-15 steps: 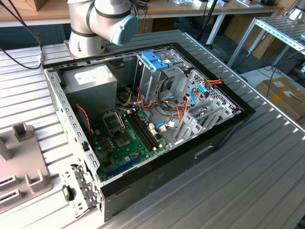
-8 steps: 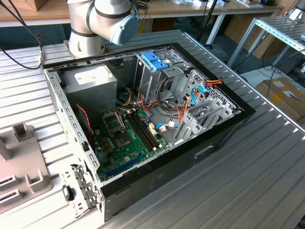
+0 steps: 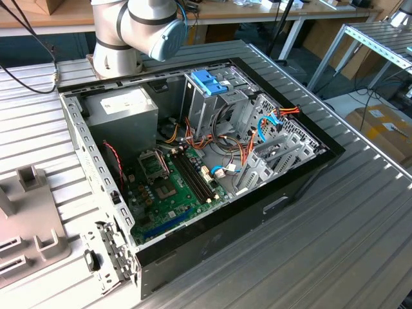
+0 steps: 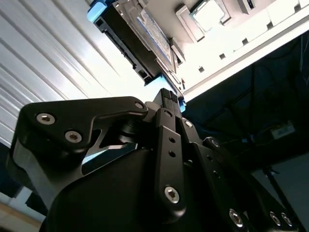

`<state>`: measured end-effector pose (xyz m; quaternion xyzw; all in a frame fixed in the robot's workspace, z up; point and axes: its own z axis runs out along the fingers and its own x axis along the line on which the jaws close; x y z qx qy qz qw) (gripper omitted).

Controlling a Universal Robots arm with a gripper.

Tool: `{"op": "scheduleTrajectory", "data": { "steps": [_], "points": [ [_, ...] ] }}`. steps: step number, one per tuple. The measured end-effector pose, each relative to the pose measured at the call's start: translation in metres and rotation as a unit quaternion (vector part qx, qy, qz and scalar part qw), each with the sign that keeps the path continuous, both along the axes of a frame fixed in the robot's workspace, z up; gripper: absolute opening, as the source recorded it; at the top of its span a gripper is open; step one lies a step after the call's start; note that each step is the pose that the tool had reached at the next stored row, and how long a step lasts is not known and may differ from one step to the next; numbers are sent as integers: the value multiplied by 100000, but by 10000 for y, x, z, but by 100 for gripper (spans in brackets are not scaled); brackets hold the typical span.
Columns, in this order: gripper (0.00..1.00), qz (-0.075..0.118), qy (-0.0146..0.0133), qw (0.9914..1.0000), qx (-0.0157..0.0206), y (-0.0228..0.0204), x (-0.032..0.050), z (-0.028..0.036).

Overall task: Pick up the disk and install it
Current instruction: 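Pick up the disk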

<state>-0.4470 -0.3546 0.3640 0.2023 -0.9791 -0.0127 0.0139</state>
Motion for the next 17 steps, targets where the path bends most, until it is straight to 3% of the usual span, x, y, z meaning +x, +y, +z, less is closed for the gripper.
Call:
{"op": "scheduleTrajectory", "data": {
  "steps": [1, 4, 17],
  "points": [
    [11, 1607, 4, 99987, -2, 0, 0, 0],
    [11, 3939, -1, 99922, -1, 0, 0, -1],
    [11, 4178, 2, 99913, -1, 0, 0, 0]
  ]
}}
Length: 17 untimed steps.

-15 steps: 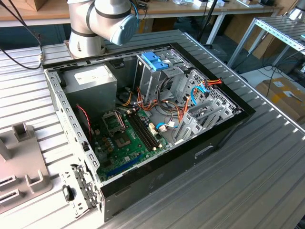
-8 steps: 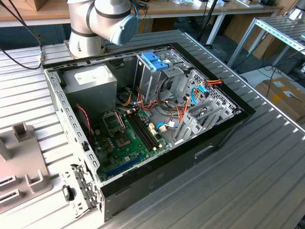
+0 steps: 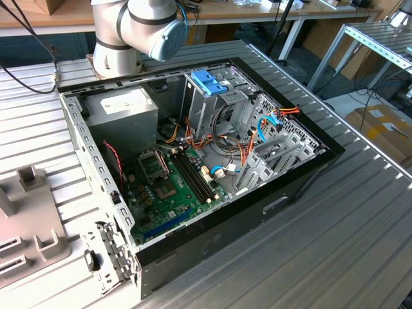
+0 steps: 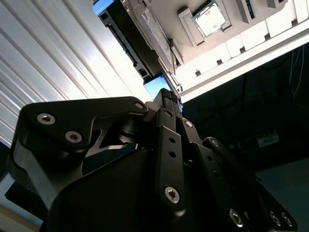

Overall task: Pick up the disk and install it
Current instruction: 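Pick up the disk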

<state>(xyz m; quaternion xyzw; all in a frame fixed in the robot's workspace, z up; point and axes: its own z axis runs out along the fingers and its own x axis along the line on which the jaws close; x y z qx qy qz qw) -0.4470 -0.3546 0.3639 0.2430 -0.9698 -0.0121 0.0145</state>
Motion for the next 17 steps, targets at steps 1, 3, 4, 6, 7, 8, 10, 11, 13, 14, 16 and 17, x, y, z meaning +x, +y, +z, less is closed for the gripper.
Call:
{"op": "scheduleTrajectory", "data": {
  "steps": [1, 3, 4, 6, 7, 8, 10, 11, 13, 14, 16, 17],
  "points": [
    [11, 67, -2, 100000, 0, 0, 0, 0],
    [11, 713, -5, 99997, 1, 0, 0, -1],
    [11, 1124, -1, 99994, -1, 0, 0, 0],
    [11, 2144, -2, 99977, -2, 0, 0, 0],
    [11, 2525, 0, 99968, -2, 0, 0, 0],
    [11, 3242, -1, 99947, -1, 0, 0, 0],
    [11, 4226, 0, 99911, -1, 0, 0, 0],
    [11, 4927, -4, 99879, 1, 0, 0, 0],
    [11, 6145, -4, 99811, -1, 0, 0, 0],
    [11, 6765, -3, 99771, 0, 0, 0, 0],
    [11, 8041, -1, 99676, -1, 0, 0, 0],
    [11, 8716, -3, 99619, -1, 0, 0, 0]
  ]
}}
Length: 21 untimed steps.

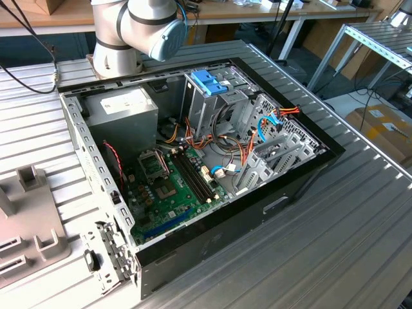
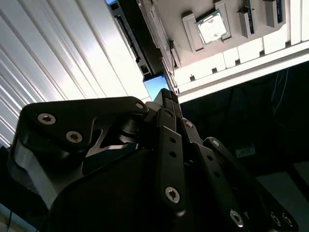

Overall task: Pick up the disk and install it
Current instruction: 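Pick up the disk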

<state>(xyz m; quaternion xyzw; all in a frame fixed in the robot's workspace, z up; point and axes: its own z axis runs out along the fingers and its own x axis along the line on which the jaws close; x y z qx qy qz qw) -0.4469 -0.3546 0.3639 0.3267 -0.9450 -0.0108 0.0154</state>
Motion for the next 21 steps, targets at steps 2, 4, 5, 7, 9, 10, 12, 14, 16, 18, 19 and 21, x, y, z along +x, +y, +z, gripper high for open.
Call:
{"op": "scheduleTrajectory", "data": {
  "steps": [2, 4, 5, 7, 9, 10, 12, 14, 16, 18, 19, 21],
  "points": [
    [11, 1434, 0, 99990, 0, 0, 0, 0],
    [11, 2803, 1, 99961, 2, 0, 0, 0],
    [11, 3516, 1, 99938, 1, 0, 0, 0],
    [11, 6621, 1, 99781, 1, 0, 0, 0],
    [11, 8172, 0, 99666, 3, 0, 0, 0],
    [11, 9170, 2, 99579, 1, 0, 0, 0],
    [11, 10815, 1, 99413, 2, 0, 1, 0],
    [11, 12620, -1, 99201, 1, 0, 1, -1],
    [11, 14388, 0, 98959, 1, 0, 2, -1],
    [11, 16183, 0, 98682, 0, 0, 2, -1],
    [11, 17012, 2, 98542, 0, 0, 2, -1],
    [11, 19004, 2, 98178, 0, 0, 2, -1]
  ]
}}
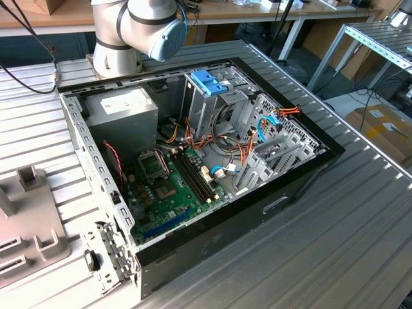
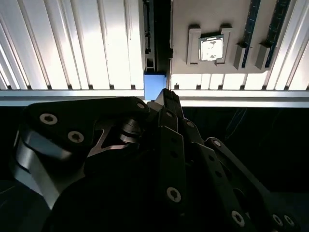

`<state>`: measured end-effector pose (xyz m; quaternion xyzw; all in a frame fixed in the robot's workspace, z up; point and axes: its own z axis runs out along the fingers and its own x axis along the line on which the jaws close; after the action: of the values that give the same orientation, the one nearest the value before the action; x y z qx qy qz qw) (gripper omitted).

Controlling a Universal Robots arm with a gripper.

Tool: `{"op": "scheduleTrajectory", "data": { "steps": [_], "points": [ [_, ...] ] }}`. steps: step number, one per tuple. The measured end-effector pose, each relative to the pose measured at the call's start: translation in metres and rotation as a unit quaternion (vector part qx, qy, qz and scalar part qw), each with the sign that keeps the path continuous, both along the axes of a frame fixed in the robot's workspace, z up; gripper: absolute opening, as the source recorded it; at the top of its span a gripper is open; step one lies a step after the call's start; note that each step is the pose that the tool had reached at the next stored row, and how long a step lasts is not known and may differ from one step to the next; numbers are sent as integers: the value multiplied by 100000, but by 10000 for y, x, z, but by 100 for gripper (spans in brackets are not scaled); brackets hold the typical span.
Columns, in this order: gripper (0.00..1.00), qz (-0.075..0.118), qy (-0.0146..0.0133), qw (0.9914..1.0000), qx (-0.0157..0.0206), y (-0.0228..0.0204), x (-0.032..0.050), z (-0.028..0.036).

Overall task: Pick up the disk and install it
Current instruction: 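Pick up the disk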

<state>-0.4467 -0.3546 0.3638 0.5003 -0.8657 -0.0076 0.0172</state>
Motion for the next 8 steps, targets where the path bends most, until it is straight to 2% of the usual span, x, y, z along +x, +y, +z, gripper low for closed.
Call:
{"op": "scheduleTrajectory", "data": {
  "steps": [3, 4, 6, 8],
  "points": [
    [11, 2391, -1, 99971, 0, 0, 0, 0],
    [11, 3997, -2, 99920, 0, 0, 0, 0],
    [11, 5678, -1, 99839, 1, 0, 0, 0],
    [11, 8505, -2, 99638, 1, 0, 0, -1]
  ]
}}
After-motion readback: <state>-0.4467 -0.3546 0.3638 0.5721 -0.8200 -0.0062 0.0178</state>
